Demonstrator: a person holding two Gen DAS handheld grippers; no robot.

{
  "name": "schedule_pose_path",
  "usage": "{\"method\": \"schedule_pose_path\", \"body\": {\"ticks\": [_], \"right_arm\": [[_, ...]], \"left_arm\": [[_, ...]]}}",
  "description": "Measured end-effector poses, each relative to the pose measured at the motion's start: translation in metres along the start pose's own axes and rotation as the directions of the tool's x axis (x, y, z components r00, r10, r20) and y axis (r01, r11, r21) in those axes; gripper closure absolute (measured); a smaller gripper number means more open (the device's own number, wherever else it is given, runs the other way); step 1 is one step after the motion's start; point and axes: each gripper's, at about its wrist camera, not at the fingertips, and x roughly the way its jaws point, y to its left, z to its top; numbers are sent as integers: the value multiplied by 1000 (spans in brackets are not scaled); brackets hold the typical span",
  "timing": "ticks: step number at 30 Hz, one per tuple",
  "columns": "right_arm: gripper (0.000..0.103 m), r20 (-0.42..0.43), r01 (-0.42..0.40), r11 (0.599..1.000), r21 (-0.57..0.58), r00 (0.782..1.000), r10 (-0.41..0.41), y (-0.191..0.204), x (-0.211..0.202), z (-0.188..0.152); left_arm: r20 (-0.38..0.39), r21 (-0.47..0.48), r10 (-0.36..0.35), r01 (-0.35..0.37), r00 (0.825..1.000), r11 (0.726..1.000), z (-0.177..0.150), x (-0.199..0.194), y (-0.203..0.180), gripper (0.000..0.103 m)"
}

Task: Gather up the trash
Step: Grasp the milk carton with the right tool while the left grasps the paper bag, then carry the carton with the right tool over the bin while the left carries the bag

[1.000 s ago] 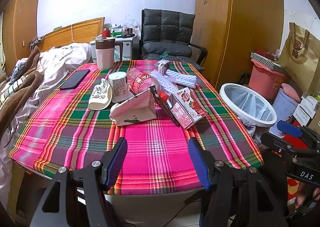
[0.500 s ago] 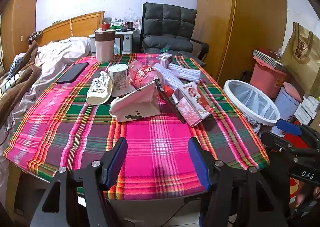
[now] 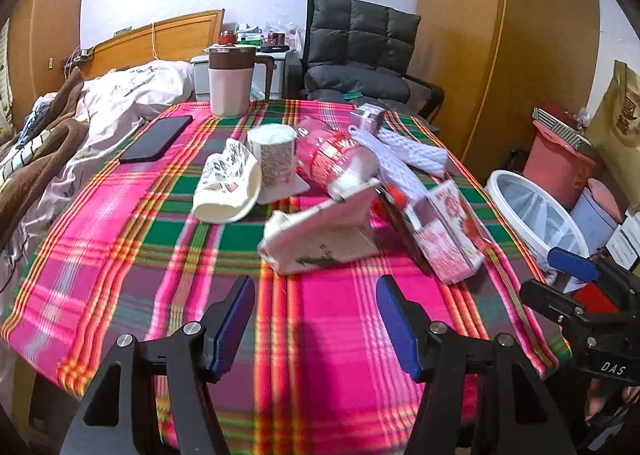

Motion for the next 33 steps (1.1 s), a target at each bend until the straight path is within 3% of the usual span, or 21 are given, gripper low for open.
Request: {"method": "schedule_pose_path", "body": {"ticks": [17,19,21,25,33], "right_arm": [[26,-59,-63,998,-19,996,62,5,39,13],[39,-66,-67,998,-16,996,66,4,40,14],[44,-67,-68,998,-15,996,67,3,41,15],[44,-61,-73,997,-12,996,72,2,37,13],[45,-41,-78,997,0,996,78,1,30,16]], "left_arm": [[15,104,12,-13,1000,994,27,43,8,41],[16,115,6,-7,1000,993,27,45,5,46],[14,127,11,-12,1000,992,27,48,3,54],[7,138,8,-9,1000,990,26,49,1,68],[-2,106,-18,18,1000,994,20,40,1,79]]}}
